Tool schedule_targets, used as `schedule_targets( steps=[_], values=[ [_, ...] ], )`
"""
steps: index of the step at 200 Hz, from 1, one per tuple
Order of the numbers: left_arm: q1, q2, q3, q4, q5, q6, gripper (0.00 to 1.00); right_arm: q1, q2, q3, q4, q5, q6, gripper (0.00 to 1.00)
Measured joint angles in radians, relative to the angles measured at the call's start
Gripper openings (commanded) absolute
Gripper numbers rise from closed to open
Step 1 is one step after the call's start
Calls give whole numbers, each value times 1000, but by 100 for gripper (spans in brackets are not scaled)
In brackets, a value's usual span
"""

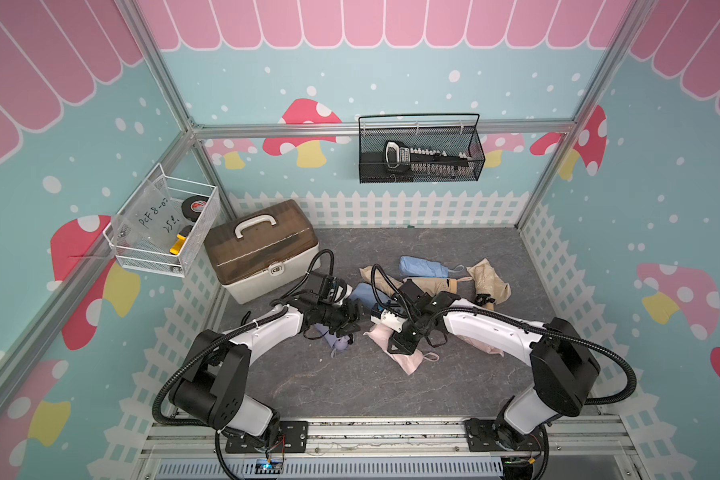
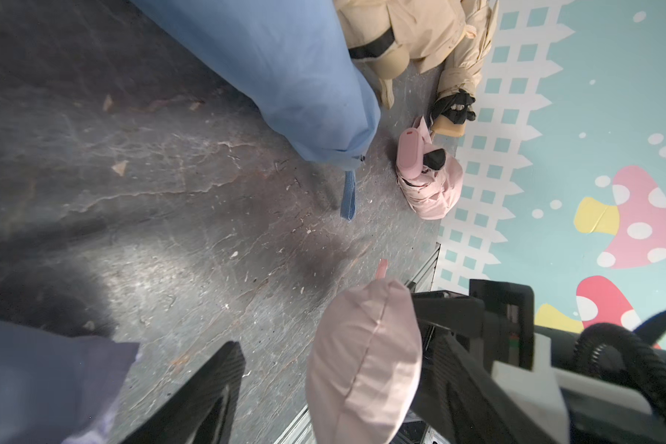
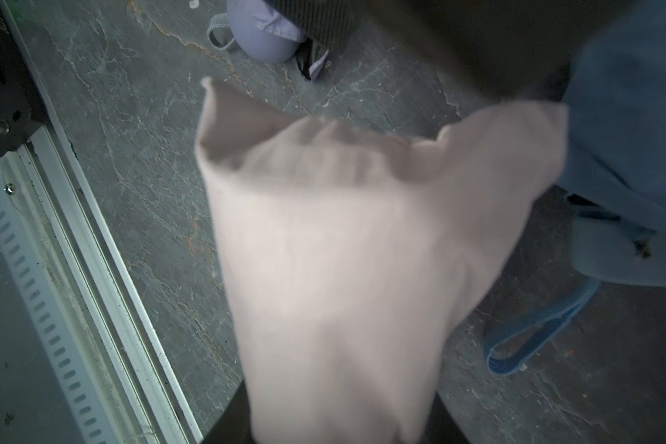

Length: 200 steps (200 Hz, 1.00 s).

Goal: Take umbrellas out of sleeves
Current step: Place the umbrella at the center of the board.

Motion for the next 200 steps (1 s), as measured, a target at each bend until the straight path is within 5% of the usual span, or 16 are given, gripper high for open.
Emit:
schedule_targets(
  steps=[41,75,108,155,200],
  values=[
    [-30,26,3,23,29,-1,70,5,1,34,-22,2,-4,27],
    [-58,53,20,35,55,-2,55,5,2,41,-51,4,-8,27],
    [-60,70,32,61,76,-19,67,0,7,75,-96,24,-11,27],
    [-48,73,32,50,64,-30,67,-5,20,85,-94,30,-18,27],
    [-6,38,35,-108,-87,34,67,14,98,74,-1,27,-30,27]
  ],
)
